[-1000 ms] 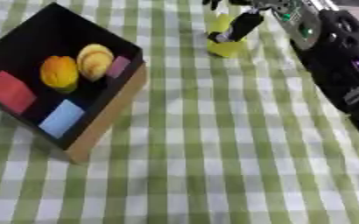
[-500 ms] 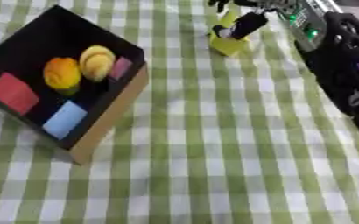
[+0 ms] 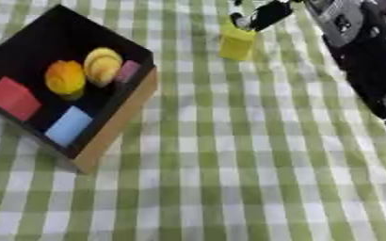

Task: Pick up objects on the table and place them in the box.

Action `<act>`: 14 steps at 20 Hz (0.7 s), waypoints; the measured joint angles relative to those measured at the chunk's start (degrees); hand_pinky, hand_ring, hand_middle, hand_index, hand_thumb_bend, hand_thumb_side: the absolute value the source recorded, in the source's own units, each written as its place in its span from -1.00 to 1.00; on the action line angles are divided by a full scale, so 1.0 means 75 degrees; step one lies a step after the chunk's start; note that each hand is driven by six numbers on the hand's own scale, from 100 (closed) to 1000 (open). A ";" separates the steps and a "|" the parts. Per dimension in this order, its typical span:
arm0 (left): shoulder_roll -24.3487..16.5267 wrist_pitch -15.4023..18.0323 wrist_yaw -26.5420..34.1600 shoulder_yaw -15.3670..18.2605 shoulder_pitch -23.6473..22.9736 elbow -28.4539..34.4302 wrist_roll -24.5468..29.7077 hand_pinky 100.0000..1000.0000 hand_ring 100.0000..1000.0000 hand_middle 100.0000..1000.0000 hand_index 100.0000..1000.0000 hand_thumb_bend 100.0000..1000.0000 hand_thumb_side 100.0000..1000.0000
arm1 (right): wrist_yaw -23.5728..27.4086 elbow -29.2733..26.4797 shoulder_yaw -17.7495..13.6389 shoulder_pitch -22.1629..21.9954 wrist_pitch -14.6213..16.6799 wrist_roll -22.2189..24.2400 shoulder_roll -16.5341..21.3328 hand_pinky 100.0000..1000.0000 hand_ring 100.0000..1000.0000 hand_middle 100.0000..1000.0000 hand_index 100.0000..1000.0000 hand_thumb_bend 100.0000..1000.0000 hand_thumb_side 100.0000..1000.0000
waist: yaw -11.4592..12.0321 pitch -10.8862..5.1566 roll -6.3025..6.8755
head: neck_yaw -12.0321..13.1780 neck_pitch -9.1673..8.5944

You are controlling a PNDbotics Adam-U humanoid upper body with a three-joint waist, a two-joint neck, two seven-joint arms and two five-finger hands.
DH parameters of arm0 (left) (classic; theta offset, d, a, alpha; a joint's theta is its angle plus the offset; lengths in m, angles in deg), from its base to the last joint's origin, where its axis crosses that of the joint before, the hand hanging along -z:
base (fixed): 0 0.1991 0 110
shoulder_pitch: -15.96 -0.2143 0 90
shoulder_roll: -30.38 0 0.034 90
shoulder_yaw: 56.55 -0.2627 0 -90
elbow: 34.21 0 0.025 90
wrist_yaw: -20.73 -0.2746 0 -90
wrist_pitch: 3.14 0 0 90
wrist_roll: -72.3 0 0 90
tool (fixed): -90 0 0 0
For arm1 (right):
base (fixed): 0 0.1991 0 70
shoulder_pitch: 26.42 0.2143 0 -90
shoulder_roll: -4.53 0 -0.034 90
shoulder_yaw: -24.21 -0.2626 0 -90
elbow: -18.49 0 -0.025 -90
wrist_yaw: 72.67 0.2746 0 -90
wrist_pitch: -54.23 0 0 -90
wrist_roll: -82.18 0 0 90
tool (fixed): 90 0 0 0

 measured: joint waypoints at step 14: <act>-0.0001 -0.0015 0.0000 0.0000 -0.0003 0.0000 0.0021 0.53 0.55 0.48 0.59 -0.47 0.30 | -0.0591 0.0033 0.0186 -0.0064 0.0510 0.0530 0.0076 0.80 0.89 0.55 0.90 -0.32 -0.50 | -0.0039 -0.0078 -0.0001 | 0.0054 0.0068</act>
